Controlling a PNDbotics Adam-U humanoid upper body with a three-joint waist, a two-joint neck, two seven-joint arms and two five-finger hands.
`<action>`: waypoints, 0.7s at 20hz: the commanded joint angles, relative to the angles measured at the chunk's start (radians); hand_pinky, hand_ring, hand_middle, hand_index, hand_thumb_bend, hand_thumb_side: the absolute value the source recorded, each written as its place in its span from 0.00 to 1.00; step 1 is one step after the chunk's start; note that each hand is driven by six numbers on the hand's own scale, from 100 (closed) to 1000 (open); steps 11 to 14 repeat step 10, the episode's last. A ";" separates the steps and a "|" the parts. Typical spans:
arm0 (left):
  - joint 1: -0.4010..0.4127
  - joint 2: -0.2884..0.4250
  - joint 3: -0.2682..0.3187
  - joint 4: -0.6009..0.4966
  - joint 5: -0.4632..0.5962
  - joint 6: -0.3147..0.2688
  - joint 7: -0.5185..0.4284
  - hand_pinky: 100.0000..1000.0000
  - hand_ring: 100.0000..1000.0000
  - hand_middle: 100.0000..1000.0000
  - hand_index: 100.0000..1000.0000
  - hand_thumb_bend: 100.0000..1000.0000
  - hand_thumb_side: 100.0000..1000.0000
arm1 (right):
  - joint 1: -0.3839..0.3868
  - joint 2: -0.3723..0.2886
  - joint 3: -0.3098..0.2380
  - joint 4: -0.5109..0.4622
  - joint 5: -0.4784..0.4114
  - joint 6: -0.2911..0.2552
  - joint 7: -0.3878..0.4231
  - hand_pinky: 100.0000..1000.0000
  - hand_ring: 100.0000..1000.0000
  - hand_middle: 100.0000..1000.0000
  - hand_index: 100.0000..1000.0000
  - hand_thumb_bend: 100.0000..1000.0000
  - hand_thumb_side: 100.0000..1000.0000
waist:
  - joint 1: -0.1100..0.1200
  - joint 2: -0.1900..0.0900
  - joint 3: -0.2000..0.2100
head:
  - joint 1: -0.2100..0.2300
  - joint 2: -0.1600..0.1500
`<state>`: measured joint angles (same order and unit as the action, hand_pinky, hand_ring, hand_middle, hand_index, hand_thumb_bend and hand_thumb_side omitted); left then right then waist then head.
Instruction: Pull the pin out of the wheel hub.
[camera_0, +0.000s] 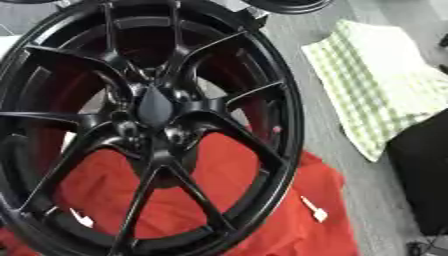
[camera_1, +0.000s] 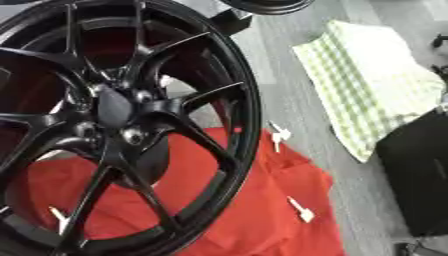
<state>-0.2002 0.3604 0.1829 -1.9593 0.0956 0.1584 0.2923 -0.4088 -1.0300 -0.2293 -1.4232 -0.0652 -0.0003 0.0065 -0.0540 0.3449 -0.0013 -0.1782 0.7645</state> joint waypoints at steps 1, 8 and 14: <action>-0.008 0.010 0.007 -0.019 -0.001 -0.002 0.001 0.68 0.67 0.65 0.70 0.00 0.84 | -0.014 -0.013 0.012 -0.128 -0.124 0.009 -0.112 0.82 0.70 0.62 0.66 0.00 0.08 | 0.001 -0.015 0.000 | -0.004 0.006; -0.014 0.009 0.001 -0.023 -0.001 -0.004 0.000 0.68 0.67 0.65 0.70 0.00 0.83 | -0.037 0.052 0.092 -0.389 -0.318 0.050 -0.279 0.82 0.70 0.62 0.66 0.00 0.14 | 0.003 -0.015 0.003 | -0.007 0.006; -0.015 0.009 0.000 -0.024 0.000 -0.006 0.001 0.68 0.67 0.65 0.70 0.00 0.83 | -0.044 0.074 0.111 -0.434 -0.336 0.070 -0.305 0.82 0.70 0.62 0.66 0.00 0.15 | 0.004 -0.016 0.004 | -0.004 0.006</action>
